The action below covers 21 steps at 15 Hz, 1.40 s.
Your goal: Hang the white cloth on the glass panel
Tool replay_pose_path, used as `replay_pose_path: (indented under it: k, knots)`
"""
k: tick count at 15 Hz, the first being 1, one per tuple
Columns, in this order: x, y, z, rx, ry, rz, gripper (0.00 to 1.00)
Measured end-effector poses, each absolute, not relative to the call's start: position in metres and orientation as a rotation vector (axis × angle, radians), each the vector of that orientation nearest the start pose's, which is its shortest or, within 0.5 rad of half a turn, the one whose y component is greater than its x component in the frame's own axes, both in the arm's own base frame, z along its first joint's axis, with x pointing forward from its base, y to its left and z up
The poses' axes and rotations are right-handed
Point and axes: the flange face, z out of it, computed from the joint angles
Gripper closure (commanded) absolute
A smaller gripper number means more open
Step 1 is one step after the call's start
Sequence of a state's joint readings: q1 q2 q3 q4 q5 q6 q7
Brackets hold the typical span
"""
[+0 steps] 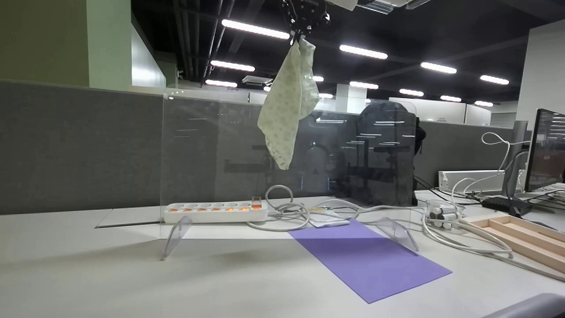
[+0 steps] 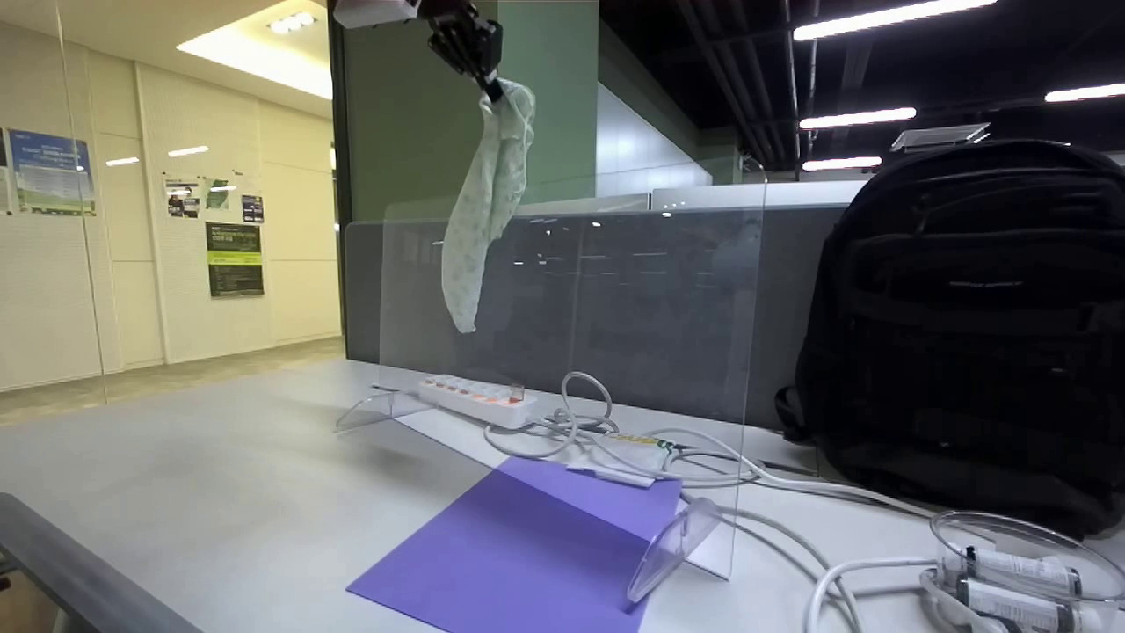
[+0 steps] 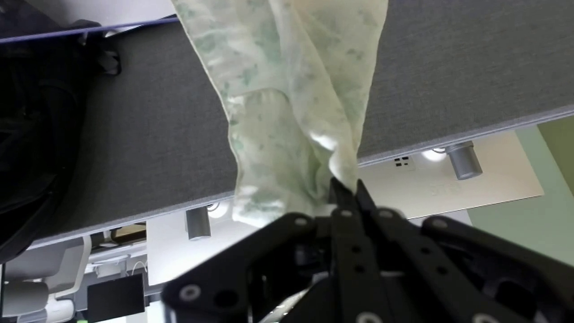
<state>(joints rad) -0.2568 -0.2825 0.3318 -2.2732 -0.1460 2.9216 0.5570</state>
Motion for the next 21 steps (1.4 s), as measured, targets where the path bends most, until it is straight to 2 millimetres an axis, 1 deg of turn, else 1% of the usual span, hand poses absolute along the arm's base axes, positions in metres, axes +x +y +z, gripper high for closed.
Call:
replay_pose_path:
  k: [3,6,9,11,13,16,21]
  knots:
    - [0.52,0.054,0.574,-2.662,0.455,-1.377,1.0]
    - [0.522,0.043,0.578,-2.643,0.481,-1.408,1.0]
    - [0.524,0.027,0.584,-2.631,0.525,-1.434,1.0]
    - [0.527,0.016,0.583,-2.633,0.556,-1.438,1.0]
    - [0.532,0.007,0.576,-2.642,0.582,-1.424,1.0]
    - [0.541,0.0,0.559,-2.659,0.607,-1.378,1.0]
    - [0.56,0.003,0.536,-2.671,0.601,-1.304,1.0]
